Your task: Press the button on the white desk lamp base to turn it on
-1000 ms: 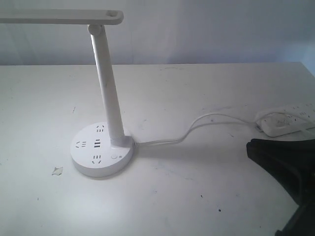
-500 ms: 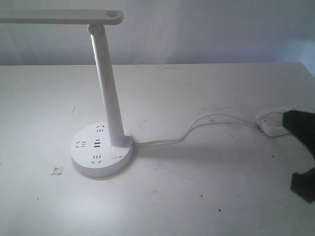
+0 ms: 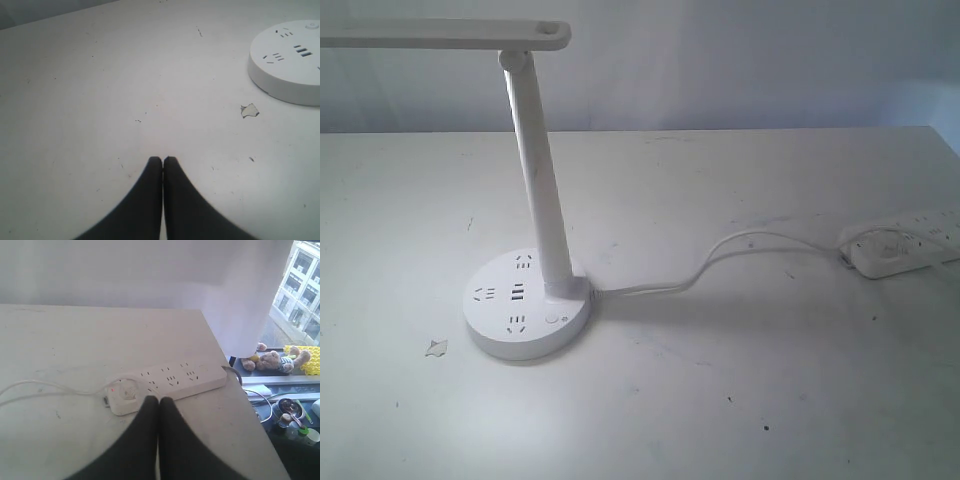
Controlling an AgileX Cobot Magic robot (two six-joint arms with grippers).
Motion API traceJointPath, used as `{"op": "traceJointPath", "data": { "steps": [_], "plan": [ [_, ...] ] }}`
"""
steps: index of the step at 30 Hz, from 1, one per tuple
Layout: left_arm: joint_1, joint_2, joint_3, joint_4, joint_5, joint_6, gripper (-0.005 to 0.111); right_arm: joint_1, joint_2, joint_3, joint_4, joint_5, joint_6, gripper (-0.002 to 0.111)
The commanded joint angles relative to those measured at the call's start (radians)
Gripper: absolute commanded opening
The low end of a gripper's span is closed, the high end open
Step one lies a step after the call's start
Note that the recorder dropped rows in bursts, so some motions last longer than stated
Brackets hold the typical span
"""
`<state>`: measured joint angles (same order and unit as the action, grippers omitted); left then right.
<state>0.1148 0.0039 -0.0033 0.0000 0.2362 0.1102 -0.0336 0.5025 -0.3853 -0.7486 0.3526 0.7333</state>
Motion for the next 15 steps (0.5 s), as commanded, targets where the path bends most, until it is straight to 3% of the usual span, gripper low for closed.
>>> {"op": "traceJointPath", "data": {
  "steps": [1,7,15],
  "plan": [
    [0.003,-0.004,0.003,-0.006,-0.002,-0.001,0.0,-0.007,-0.004,0.008,-0.008,0.009,0.005,0.0],
    [0.003,-0.004,0.003,-0.006,-0.002,-0.001,0.0,-0.007,-0.041,0.008,-0.008,0.009,0.005,0.0],
    [0.003,-0.004,0.003,-0.006,-0.002,-0.001,0.0,-0.007,-0.366,0.008,-0.017,0.076,0.003,0.0]
  ]
}}
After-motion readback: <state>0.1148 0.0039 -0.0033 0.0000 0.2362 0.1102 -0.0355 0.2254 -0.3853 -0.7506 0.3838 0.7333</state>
